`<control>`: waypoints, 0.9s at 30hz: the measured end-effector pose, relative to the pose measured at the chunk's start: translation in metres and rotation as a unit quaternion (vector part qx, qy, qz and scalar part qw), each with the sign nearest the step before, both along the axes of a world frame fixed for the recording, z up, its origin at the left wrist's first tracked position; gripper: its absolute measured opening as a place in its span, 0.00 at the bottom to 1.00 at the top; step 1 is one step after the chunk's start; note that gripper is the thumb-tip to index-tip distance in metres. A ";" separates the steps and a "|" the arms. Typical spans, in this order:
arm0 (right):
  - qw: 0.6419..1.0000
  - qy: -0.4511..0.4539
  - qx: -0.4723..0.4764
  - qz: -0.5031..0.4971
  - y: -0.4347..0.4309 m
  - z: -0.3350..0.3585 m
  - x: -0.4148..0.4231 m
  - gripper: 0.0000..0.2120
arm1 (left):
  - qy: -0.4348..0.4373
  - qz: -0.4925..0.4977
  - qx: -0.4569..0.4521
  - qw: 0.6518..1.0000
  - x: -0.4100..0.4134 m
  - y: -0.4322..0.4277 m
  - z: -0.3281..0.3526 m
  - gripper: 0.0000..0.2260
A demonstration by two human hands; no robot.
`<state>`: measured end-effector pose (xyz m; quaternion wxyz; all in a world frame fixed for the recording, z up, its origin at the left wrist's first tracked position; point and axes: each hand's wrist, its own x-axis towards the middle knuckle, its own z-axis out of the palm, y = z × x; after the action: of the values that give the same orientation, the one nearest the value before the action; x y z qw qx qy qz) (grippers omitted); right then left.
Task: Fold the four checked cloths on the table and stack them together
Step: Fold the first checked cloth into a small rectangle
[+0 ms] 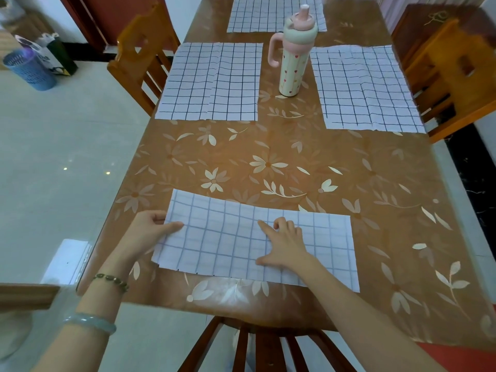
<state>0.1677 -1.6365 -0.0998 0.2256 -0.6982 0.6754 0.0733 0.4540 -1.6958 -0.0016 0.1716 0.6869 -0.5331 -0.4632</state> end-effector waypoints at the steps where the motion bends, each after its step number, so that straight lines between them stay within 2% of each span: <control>1: 1.000 0.001 0.005 -0.002 -0.001 0.001 0.001 0.49 | -0.002 -0.007 -0.008 1.000 -0.004 0.001 0.008 0.05; 8: 0.998 0.032 0.046 0.010 -0.006 0.001 0.003 0.58 | 0.020 -0.075 -0.044 0.996 -0.040 0.006 0.050 0.06; 15: 0.998 0.041 0.029 0.023 -0.008 -0.004 0.001 0.60 | 0.071 -0.146 -0.053 0.985 -0.099 0.012 0.069 0.05; 17: 1.000 0.007 0.025 0.012 -0.008 -0.004 -0.004 0.58 | 0.070 -0.161 -0.066 0.982 -0.119 0.017 0.068 0.04; 18: 0.999 -0.048 0.023 -0.014 -0.008 -0.004 -0.008 0.55 | 0.067 -0.169 -0.071 0.981 -0.128 0.019 0.065 0.05; 20: 0.970 -0.217 0.016 -0.112 -0.002 -0.003 -0.024 0.45 | 0.074 -0.180 -0.079 0.978 -0.147 0.026 0.058 0.10; 22: 0.908 -0.343 -0.036 -0.238 0.008 0.001 -0.044 0.30 | 0.065 -0.180 -0.093 0.977 -0.167 0.033 0.048 0.13; 24: 0.855 -0.377 -0.110 -0.339 0.024 0.009 -0.067 0.16 | 0.025 -0.193 -0.113 0.974 -0.187 0.042 0.036 0.11; 27: 0.798 -0.413 -0.156 -0.410 0.047 0.023 -0.098 0.08 | 0.001 -0.216 -0.122 0.969 -0.220 0.055 0.018 0.08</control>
<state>0.0700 -1.5893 -0.0768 0.3804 -0.3460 0.7436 -0.4274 0.2337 -1.6408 0.0163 0.1505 0.5292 -0.7209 -0.4214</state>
